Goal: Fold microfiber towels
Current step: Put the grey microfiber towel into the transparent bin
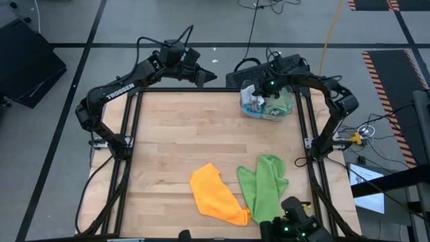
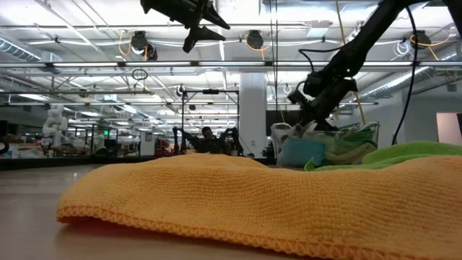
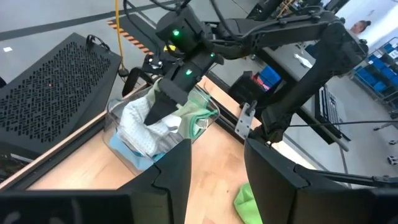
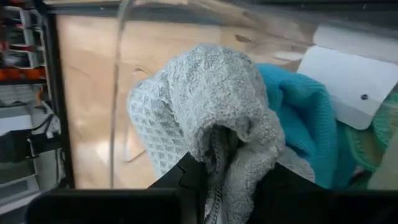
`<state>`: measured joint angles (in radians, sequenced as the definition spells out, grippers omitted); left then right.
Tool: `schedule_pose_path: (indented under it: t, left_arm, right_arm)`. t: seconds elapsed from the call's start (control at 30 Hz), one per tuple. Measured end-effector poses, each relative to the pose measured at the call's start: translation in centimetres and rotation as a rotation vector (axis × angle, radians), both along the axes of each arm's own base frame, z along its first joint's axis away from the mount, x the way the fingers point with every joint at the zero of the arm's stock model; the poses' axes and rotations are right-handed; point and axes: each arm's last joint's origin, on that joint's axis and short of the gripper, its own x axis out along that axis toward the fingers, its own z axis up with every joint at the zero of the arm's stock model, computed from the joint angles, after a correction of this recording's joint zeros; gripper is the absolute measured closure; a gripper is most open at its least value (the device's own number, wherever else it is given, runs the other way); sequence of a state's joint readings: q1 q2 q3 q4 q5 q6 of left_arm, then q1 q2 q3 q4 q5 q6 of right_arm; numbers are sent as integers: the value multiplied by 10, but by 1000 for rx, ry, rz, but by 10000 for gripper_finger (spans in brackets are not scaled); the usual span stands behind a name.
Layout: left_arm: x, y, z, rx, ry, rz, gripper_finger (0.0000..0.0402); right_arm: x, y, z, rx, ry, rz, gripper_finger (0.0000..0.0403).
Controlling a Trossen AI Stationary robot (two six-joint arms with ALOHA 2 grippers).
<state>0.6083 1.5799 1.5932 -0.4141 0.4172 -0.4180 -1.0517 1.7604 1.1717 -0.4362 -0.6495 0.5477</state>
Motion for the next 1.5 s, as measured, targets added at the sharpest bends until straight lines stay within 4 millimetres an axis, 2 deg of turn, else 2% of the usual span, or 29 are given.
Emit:
schedule_pose_path:
  t: [0.2, 0.37, 0.57, 0.73, 0.83, 0.93, 1.0, 1.13, 1.2, 1.23, 1.5]
  left_arm:
    - [0, 0, 0, 0, 0, 0, 254]
    - [0, 0, 0, 0, 1, 0, 254]
    - [0, 0, 0, -6, -1, -5, 254]
    - [0, 0, 0, -9, -1, -7, 254]
    - [0, -1, 0, -15, -4, -21, 254]
    - [1, -2, 0, -18, -4, -26, 254]
    - [1, -2, 0, -17, -4, -28, 254]
    - [1, -2, 0, -20, -4, -28, 254]
    - [1, -2, 0, -21, -5, -27, 254]
    - [1, -2, 0, -23, -5, -26, 254]
    - [3, -5, -1, -64, 0, -25, 254]
  right_arm:
    - [7, 9, -5, -56, 147, 15, 319]
    - [13, 14, -2, -85, 185, 10, 257]
    - [8, 22, 20, -131, 180, -7, 186]
    - [-4, 35, 42, -176, 227, 14, 167]
    - [-10, 43, 54, -231, 253, 51, 179]
    - [-9, 50, 69, -318, 211, 91, 212]
    - [-2, 53, 77, -366, 151, 102, 249]
    - [18, 58, 81, -428, 64, 144, 344]
    - [28, 59, 76, -437, 55, 176, 386]
    - [30, 59, 71, -420, 78, 182, 393]
    - [30, 48, 26, -369, 338, 241, 401]
